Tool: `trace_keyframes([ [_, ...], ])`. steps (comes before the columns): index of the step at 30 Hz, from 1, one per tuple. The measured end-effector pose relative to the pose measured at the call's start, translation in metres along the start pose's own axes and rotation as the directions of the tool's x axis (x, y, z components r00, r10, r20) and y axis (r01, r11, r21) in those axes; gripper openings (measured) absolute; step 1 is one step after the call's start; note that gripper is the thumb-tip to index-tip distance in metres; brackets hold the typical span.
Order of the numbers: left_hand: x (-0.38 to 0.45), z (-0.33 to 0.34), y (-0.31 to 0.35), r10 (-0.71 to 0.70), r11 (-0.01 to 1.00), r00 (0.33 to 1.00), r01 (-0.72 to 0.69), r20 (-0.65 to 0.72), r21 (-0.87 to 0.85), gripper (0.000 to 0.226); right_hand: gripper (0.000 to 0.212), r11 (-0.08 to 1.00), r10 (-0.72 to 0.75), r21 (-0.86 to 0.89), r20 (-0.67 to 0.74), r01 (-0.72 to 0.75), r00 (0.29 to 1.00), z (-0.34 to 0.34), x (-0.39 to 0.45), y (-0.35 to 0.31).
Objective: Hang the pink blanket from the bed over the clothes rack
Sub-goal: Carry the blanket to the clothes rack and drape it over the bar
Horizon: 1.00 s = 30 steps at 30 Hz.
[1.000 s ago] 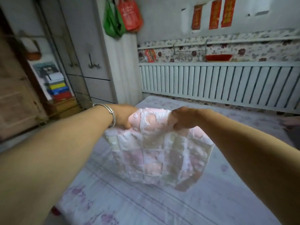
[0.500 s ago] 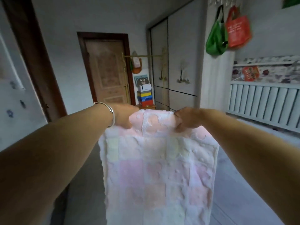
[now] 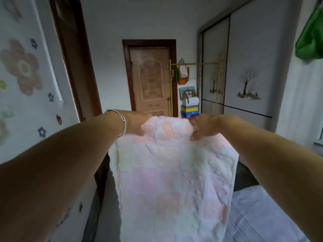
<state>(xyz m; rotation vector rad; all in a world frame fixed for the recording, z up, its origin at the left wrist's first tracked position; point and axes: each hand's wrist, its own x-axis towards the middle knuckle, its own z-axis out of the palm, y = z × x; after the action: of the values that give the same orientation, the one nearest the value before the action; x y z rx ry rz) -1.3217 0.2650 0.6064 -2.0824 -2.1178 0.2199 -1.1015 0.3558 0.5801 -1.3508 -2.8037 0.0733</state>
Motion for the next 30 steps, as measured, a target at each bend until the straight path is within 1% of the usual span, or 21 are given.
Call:
trace_keyframes([
  [3, 0.077, 0.002, -0.032, -0.031, 0.999, 0.999, 0.031, 0.014, -0.011, 0.063, 0.048, 1.000, 0.002, -0.002, 0.015, -0.002, 1.000, -0.010, 0.087, 0.022],
  [8, 0.185, 0.013, -0.077, -0.042, 0.998, 0.999, 0.042, -0.004, -0.047, 0.073, 0.056, 1.000, 0.011, -0.022, 0.022, -0.011, 1.000, -0.018, 0.214, 0.050],
  [12, 0.264, 0.024, -0.109, -0.051, 0.996, 0.998, 0.052, 0.024, -0.077, 0.069, 0.055, 1.000, 0.013, -0.017, 0.005, -0.013, 1.000, -0.016, 0.299, 0.065],
  [15, 0.329, 0.036, -0.135, -0.021, 0.996, 1.000, 0.020, -0.009, -0.092, 0.067, 0.057, 0.999, 0.040, -0.018, -0.009, -0.040, 0.999, -0.007, 0.363, 0.078],
  [17, 0.372, 0.044, -0.153, 0.023, 0.994, 0.998, -0.029, -0.057, -0.106, 0.065, 0.058, 0.997, 0.065, -0.051, -0.029, -0.066, 0.997, 0.000, 0.405, 0.087],
  [19, 0.418, 0.053, -0.178, 0.063, 0.991, 0.993, -0.074, -0.102, -0.108, 0.055, 0.059, 0.994, 0.086, -0.062, -0.045, -0.088, 0.995, 0.003, 0.451, 0.094],
  [20, 0.439, 0.058, -0.189, 0.077, 0.991, 0.992, -0.088, -0.102, -0.103, 0.052, 0.059, 0.994, 0.094, -0.051, -0.048, -0.096, 0.994, 0.003, 0.471, 0.098],
  [24, 0.538, 0.069, -0.238, 0.116, 0.988, 0.987, -0.127, -0.110, -0.093, 0.058, 0.058, 0.991, 0.125, -0.039, -0.086, -0.129, 0.988, 0.001, 0.558, 0.116],
  [27, 0.600, 0.073, -0.248, 0.142, 0.983, 0.982, -0.155, -0.124, -0.102, 0.054, 0.057, 0.984, 0.162, -0.061, -0.110, -0.169, 0.981, 0.002, 0.602, 0.137],
  [30, 0.660, 0.071, -0.249, 0.171, 0.978, 0.975, -0.185, -0.142, -0.095, 0.049, 0.055, 0.970, 0.235, -0.023, -0.136, -0.240, 0.962, 0.000, 0.639, 0.167],
])
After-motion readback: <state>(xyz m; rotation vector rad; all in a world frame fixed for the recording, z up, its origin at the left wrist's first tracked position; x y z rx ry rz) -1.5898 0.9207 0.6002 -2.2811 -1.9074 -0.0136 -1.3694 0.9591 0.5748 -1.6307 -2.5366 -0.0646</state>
